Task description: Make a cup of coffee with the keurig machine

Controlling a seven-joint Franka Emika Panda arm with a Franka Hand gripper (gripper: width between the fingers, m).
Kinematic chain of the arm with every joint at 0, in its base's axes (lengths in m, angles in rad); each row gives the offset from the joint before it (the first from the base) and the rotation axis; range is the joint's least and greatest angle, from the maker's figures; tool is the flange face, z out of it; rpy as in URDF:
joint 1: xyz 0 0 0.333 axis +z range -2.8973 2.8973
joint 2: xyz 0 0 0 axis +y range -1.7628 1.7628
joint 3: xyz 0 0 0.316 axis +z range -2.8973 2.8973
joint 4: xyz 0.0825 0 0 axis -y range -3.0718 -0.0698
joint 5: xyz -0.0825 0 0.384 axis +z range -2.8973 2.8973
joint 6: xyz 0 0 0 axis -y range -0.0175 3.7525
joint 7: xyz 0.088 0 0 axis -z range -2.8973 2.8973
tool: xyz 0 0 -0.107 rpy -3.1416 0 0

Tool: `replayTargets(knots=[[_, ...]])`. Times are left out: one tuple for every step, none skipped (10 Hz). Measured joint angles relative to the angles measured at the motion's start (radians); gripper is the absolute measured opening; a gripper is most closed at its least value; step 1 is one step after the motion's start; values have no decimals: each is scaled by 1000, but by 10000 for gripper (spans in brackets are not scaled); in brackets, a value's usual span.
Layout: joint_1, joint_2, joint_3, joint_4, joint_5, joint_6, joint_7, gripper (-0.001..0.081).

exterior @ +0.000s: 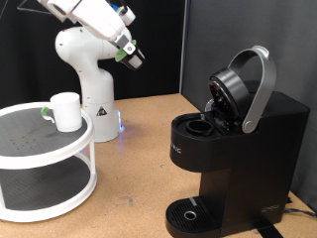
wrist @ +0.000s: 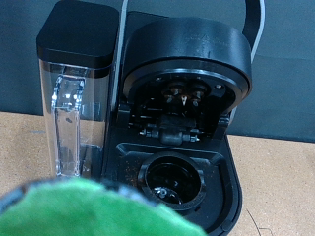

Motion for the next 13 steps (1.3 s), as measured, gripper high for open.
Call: replayTargets(knots=[[-2,0,0,-3,0,1,4,467],[-3,0,0,-7,0,2,4,467],[-3,0,0,-10,11,5,6,467],[-2,0,7,-13,34,27,13,467],[3,1,19,-16,60,56,22,467],[8,4,32,-16,80,76,33,467],[14,8,47,-16,88,93,49,467],[19,13,63,-14,93,103,64,467],[24,20,78,-12,94,115,77,467],[28,28,93,-11,96,135,85,467],[29,34,107,-11,97,158,95,467],[30,36,121,-14,101,193,101,467],[32,36,129,-14,111,210,103,467]])
